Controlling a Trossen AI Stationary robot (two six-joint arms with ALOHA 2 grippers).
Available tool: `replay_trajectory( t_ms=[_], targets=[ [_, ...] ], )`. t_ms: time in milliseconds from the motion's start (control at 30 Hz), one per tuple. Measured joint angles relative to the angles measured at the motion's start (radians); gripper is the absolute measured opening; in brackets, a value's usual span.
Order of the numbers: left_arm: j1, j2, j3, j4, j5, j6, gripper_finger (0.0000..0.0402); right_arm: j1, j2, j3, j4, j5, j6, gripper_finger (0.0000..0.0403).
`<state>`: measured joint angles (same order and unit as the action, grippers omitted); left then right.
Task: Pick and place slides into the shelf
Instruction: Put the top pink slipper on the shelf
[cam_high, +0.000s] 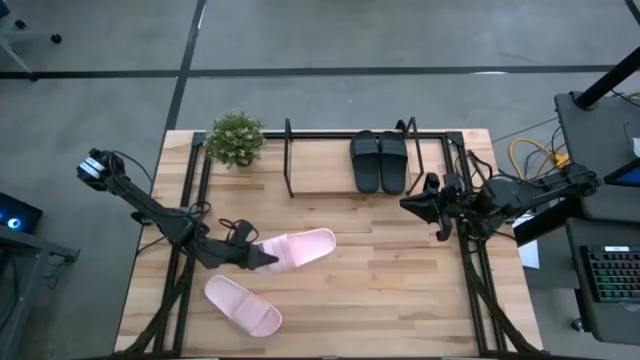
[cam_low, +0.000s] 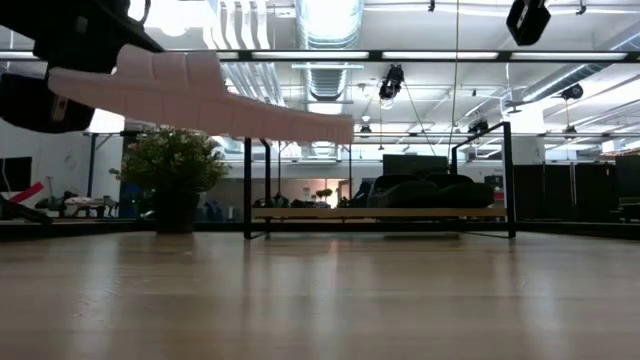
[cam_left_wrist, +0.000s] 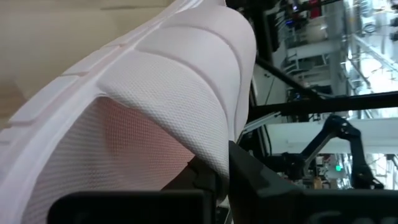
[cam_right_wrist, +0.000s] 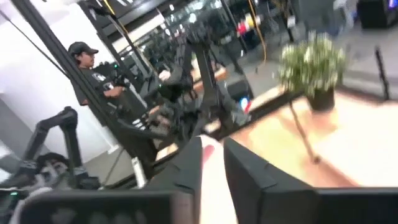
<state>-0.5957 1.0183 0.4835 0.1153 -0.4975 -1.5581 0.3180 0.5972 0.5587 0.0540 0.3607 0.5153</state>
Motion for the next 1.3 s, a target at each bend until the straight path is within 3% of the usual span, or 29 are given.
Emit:
replay_trajectory(
  t_ms=[233,367,500,700,933,1300],
  targets=[
    [0.002,-0.033,0.000,0.009,-0.035,0.052,0.0000,0.000,0.044,-0.001,-0.082,-0.072,0.264,0.0182],
    [0.005,-0.040,0.000,0.010,-0.036,0.073,0.0000,0.000,0.074,-0.001,-0.080,-0.072,0.293,0.0239],
    [0.007,-0.040,0.002,0.015,-0.036,0.073,0.0000,0.000,0.102,-0.001,-0.052,-0.072,0.239,0.0270],
    [0.012,-0.040,0.003,0.041,-0.039,0.073,0.0000,0.000,0.181,0.042,-0.013,-0.072,0.031,0.0270],
    [0.033,-0.040,0.004,0.068,-0.059,0.072,0.0000,0.000,0.343,0.213,-0.066,-0.072,-0.250,0.0249],
    [0.063,-0.040,0.003,0.115,-0.085,0.073,0.0000,0.000,0.593,0.598,-0.552,-0.045,-0.358,0.0246]
  ],
)
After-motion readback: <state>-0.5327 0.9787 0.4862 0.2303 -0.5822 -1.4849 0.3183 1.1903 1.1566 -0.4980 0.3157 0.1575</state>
